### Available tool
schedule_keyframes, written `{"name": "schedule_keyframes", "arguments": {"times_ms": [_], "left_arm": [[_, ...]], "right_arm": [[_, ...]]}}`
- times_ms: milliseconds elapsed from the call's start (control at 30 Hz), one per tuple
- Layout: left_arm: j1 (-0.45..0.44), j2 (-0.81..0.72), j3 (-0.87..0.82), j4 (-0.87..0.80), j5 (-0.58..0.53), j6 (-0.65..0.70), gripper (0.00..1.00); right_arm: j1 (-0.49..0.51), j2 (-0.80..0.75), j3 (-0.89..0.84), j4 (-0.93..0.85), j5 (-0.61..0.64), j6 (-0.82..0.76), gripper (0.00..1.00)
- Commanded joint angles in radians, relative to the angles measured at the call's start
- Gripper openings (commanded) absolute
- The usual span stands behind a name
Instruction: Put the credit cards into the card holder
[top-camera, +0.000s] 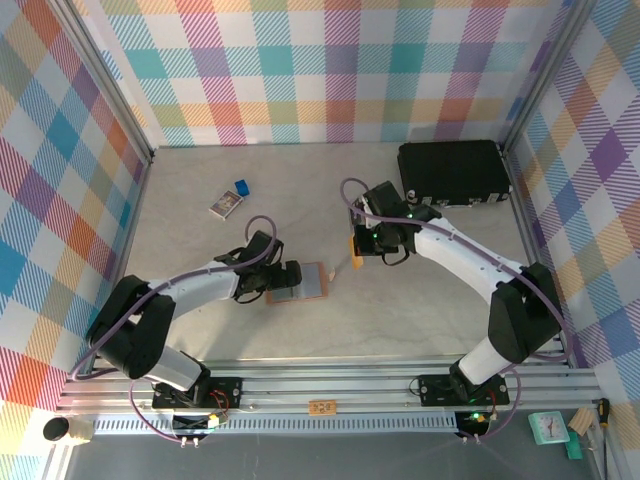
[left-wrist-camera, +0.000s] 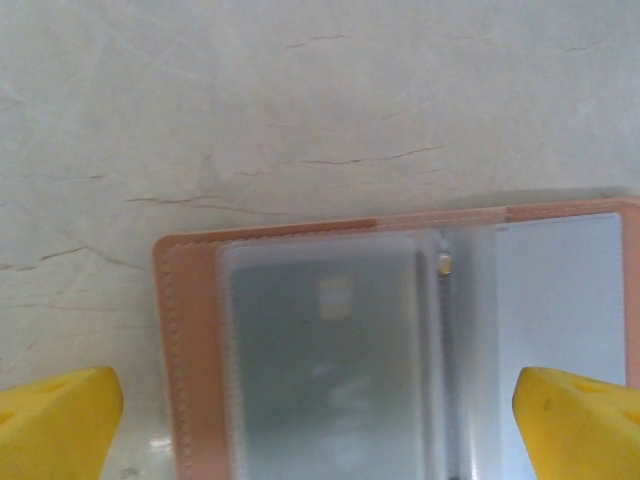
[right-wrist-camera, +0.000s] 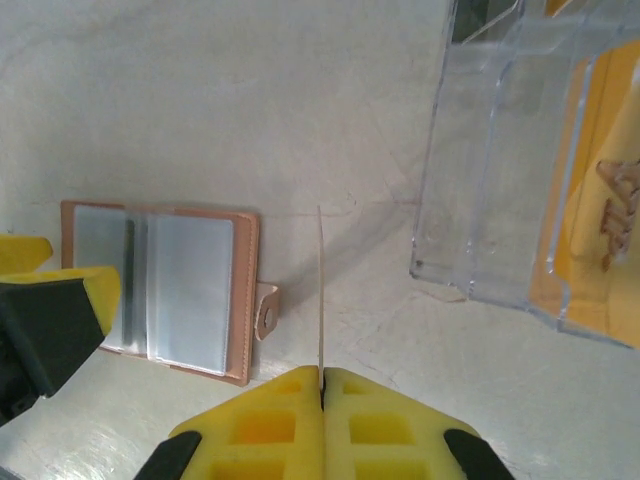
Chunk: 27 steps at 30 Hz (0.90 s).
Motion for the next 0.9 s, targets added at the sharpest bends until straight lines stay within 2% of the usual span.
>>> {"name": "schedule_keyframes", "arguments": {"times_ms": [0,400,667,867], "left_arm": [[-0.024,0.025,0.044,0.001,-0.026,-0.017,1.0],[-0.085,0.055,0.088,-0.018,-0.058,-0.036,1.0],[-0.086,-0.001,0.081,-0.124,-0.202,-0.039,1.0],[-0.081,0.051,0.076,-0.101,-0.198,-0.041,1.0]], "right_arm": [[-0.005,-0.048,-0.039,0.069,-0.037,0.034,0.0],[-0.01,-0.074,-0.121,0.129,-0.07,0.06,0.0],[-0.01,-0.069,-0.128,0.144,-0.085,0.066,0.0],[-0.01,-0.06,-0.127,0.152,-0.098,0.068,0.0]]}}
